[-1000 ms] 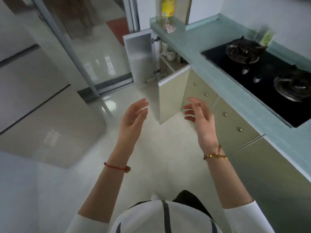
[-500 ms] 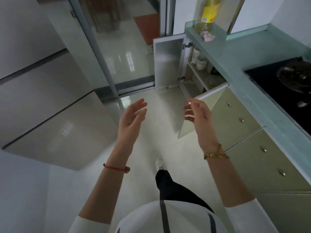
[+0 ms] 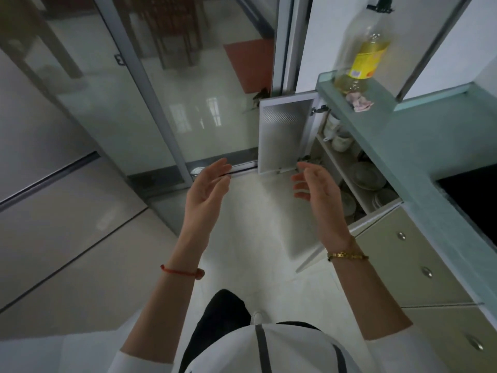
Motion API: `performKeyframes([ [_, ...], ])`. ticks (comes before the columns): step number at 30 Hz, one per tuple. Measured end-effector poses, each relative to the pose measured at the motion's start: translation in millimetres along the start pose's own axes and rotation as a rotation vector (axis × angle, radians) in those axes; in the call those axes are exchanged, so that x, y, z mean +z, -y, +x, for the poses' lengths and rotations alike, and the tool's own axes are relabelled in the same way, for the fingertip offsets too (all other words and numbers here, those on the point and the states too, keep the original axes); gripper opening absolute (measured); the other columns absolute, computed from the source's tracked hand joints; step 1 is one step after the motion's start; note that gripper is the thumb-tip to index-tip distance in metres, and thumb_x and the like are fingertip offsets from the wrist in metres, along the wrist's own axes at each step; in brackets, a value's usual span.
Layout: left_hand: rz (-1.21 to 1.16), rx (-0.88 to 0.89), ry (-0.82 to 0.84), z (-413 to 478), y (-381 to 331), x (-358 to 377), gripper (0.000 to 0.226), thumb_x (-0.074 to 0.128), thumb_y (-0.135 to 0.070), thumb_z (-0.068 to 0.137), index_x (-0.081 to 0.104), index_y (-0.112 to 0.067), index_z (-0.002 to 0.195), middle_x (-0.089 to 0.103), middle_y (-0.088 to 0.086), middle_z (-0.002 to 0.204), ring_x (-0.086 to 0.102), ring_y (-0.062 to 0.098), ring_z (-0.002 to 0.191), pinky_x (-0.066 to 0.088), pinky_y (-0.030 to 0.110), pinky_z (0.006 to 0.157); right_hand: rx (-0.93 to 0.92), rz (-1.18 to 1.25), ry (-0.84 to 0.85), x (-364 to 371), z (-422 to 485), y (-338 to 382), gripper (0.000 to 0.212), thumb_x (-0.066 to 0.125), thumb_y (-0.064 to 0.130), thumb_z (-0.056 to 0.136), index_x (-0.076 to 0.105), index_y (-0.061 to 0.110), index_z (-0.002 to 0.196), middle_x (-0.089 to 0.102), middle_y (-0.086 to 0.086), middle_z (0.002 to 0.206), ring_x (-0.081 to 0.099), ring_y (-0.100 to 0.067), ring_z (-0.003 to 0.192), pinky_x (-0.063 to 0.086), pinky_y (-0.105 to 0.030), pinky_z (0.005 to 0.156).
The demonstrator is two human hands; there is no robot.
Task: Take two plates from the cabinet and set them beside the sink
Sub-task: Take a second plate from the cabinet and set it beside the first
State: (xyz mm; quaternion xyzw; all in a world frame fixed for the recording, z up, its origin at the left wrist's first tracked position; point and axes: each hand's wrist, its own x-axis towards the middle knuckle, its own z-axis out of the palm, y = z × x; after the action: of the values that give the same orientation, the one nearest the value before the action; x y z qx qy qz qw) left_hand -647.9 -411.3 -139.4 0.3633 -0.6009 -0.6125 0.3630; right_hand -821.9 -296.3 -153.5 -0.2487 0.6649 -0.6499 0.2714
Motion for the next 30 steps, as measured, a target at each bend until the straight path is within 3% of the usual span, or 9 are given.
performKeyframes([
  [6, 0.015, -0.027, 0.104, 120.7, 10.6, 6.4, 0.033, 0.052, -0.008, 0.1, 0.058, -0.017, 0.131, 0.064, 0.006, 0.131, 0.06, 0.024, 0.125, 0.046, 0.044, 0.11, 0.033, 0.028, -0.126, 27.3, 90.1, -10.9, 0.027, 0.047, 0.018, 0.103, 0.062, 0.006, 0.122, 0.068, -0.006, 0.1, 0.063, -0.015, 0.089, 0.053, -0.03, 0.078],
  [10, 0.046, -0.014, 0.235, 215.8, 11.8, 19.8, 0.035, 0.053, -0.005, 0.099, 0.057, -0.009, 0.133, 0.064, 0.01, 0.132, 0.06, 0.028, 0.125, 0.046, 0.045, 0.11, 0.035, 0.057, -0.304, 41.9, 152.1, -14.0, 0.022, 0.048, 0.017, 0.102, 0.064, 0.011, 0.116, 0.069, -0.002, 0.096, 0.064, -0.014, 0.088, 0.053, -0.029, 0.077],
  [15, 0.106, 0.001, 0.427, 314.3, 8.1, 48.8, 0.032, 0.061, -0.016, 0.094, 0.065, -0.02, 0.125, 0.069, -0.001, 0.127, 0.063, 0.02, 0.122, 0.047, 0.047, 0.109, 0.041, 0.087, -0.521, 54.3, 209.1, -15.6, 0.022, 0.049, 0.019, 0.102, 0.065, 0.012, 0.114, 0.069, 0.002, 0.092, 0.066, -0.005, 0.082, 0.054, -0.019, 0.071],
  [21, 0.104, -0.041, 0.66, 380.8, 15.1, 91.0, 0.037, 0.059, -0.016, 0.097, 0.059, -0.019, 0.134, 0.066, -0.003, 0.131, 0.062, 0.012, 0.123, 0.047, 0.042, 0.11, 0.092, 0.089, -0.733, 52.4, 245.0, -22.2, 0.024, 0.048, 0.019, 0.102, 0.065, 0.01, 0.116, 0.068, -0.004, 0.094, 0.065, -0.012, 0.087, 0.055, -0.024, 0.074],
  [30, 0.155, -0.089, 0.89, 450.7, 36.4, 178.3, 0.037, 0.056, -0.01, 0.098, 0.057, -0.016, 0.135, 0.065, 0.002, 0.132, 0.061, 0.015, 0.125, 0.046, 0.041, 0.111, 0.135, 0.141, -0.958, 18.9, 302.8, -48.5, 0.024, 0.049, 0.02, 0.102, 0.066, 0.01, 0.116, 0.068, -0.007, 0.096, 0.062, -0.011, 0.082, 0.053, -0.021, 0.073],
])
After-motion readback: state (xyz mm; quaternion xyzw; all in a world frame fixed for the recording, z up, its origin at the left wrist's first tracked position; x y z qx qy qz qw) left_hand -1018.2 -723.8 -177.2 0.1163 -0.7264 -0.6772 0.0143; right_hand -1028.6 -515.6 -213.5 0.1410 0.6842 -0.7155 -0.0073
